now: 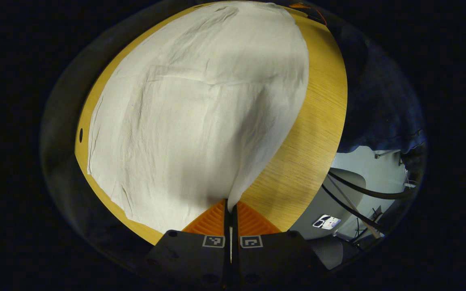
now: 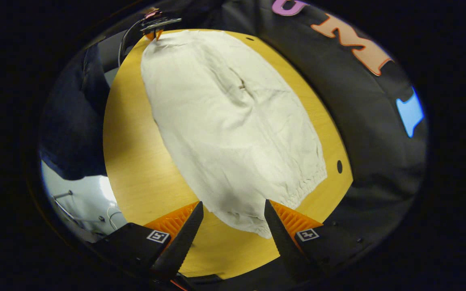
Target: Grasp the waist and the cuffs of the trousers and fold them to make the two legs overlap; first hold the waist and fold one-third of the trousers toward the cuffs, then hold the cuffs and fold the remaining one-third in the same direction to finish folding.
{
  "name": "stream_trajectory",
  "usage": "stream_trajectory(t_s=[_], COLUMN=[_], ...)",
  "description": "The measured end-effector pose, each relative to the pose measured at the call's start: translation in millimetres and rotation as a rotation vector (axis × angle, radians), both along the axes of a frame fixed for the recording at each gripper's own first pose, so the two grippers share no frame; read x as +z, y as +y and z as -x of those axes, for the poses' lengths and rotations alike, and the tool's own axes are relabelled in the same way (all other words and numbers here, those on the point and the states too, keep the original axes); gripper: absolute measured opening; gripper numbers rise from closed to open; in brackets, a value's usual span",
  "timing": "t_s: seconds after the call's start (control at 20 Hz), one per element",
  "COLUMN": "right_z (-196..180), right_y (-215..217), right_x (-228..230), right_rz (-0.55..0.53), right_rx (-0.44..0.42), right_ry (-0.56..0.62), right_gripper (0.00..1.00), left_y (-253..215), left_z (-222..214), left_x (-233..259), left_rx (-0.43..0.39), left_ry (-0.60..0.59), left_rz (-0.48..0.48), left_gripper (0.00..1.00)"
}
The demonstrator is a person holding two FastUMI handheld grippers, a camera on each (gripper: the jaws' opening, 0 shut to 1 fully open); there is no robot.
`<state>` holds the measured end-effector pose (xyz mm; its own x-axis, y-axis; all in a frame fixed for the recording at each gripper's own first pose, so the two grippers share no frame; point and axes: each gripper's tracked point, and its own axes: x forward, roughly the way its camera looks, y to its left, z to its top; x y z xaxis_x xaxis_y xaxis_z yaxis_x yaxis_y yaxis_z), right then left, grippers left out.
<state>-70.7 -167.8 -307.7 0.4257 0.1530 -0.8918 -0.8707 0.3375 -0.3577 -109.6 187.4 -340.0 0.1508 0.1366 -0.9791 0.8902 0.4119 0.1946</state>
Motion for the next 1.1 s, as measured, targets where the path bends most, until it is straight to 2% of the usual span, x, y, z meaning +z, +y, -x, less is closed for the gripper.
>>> stream_trajectory(t_s=[0.55,0.7,0.75,0.8,0.95,1.0,1.05,1.1], right_z=[14.5,17.4,18.0,18.6,17.1,17.1,16.6,17.4], right_y=[3.0,3.4,3.4,3.0,4.0,3.3,3.0,2.9], right_x=[-51.0,-55.6,-55.3,-56.2,-57.7,-56.5,-56.6,-55.9], right_rz=[0.112,0.121,0.123,0.125,0.142,0.148,0.155,0.165], right_rx=[0.126,0.13,0.118,0.101,0.098,0.089,0.081,0.071], right_ry=[0.255,0.299,0.316,0.33,0.337,0.339,0.341,0.344], right_gripper=[0.96,0.89,0.8,0.87,0.84,0.77,0.76,0.8], left_y=[0.9,0.1,0.3,-0.3,0.0,-0.2,-0.6,-0.8], left_z=[0.7,1.0,1.3,0.9,1.3,1.3,1.8,2.0], left_x=[-0.7,-0.5,-0.3,-0.1,-0.7,-0.5,-1.0,-0.5], left_rx=[0.003,0.001,0.0,-0.002,-0.007,-0.004,0.0,0.005], left_ry=[0.021,0.023,0.024,0.023,0.025,0.03,0.035,0.039], left_rz=[-0.017,-0.015,-0.016,-0.014,-0.012,-0.009,-0.005,-0.002], left_gripper=[0.0,0.0,0.0,0.0,0.0,0.0,0.0,0.0])
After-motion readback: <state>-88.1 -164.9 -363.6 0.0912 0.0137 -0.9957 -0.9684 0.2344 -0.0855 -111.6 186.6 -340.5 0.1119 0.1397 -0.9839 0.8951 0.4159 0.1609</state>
